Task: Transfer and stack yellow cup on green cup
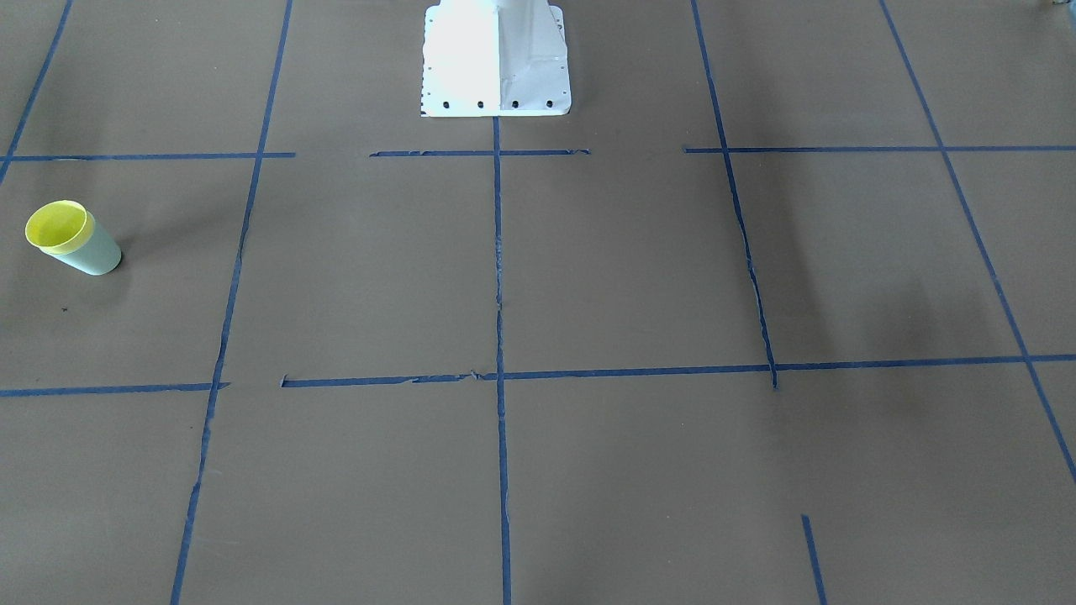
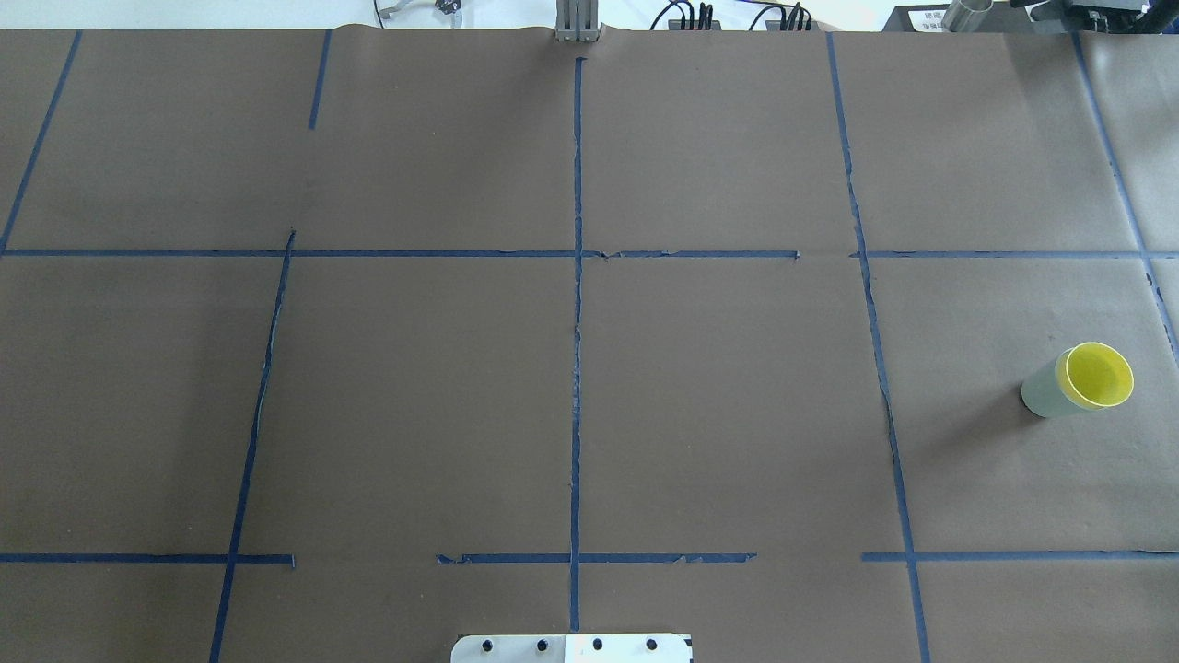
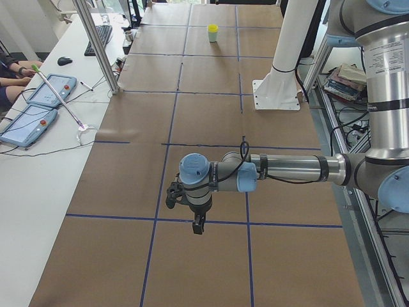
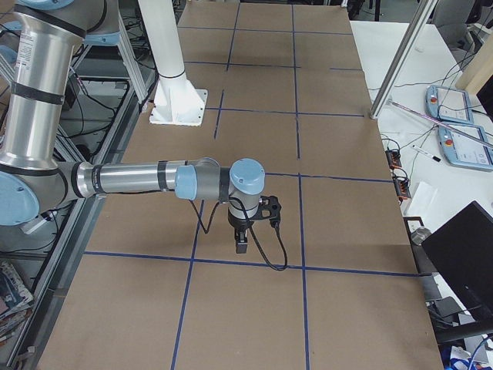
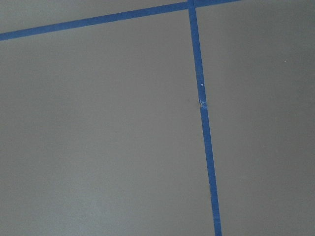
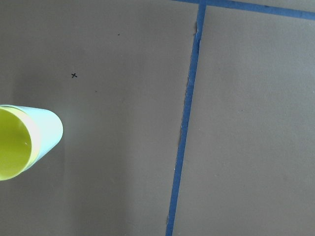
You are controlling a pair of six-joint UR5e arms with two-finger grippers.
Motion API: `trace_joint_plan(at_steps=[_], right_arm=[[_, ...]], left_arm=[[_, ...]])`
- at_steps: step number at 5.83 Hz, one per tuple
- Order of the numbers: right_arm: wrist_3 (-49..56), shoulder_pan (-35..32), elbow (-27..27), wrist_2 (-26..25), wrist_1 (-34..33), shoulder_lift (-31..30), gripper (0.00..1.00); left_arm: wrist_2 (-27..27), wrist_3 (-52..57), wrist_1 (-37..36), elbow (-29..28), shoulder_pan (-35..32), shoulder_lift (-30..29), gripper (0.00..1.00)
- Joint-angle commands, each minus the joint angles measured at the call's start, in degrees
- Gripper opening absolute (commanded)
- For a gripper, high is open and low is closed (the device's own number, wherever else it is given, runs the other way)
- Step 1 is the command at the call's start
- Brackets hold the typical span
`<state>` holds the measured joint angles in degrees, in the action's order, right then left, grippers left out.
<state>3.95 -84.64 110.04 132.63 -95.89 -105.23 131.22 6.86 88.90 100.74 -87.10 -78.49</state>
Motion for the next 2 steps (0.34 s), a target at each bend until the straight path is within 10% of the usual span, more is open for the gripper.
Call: trace_joint_plan(at_steps=[1, 2], right_arm=[[0.0, 0.0, 0.0, 0.0, 0.0, -0.06, 1.0], [0.0, 0.0, 0.0, 0.09, 0.0, -0.06, 1.0]], left_arm=[[0.0, 0.0, -0.04, -0.02, 0.0, 0.01, 1.0], [0.0, 0.0, -0.04, -0.02, 0.0, 0.01, 1.0]])
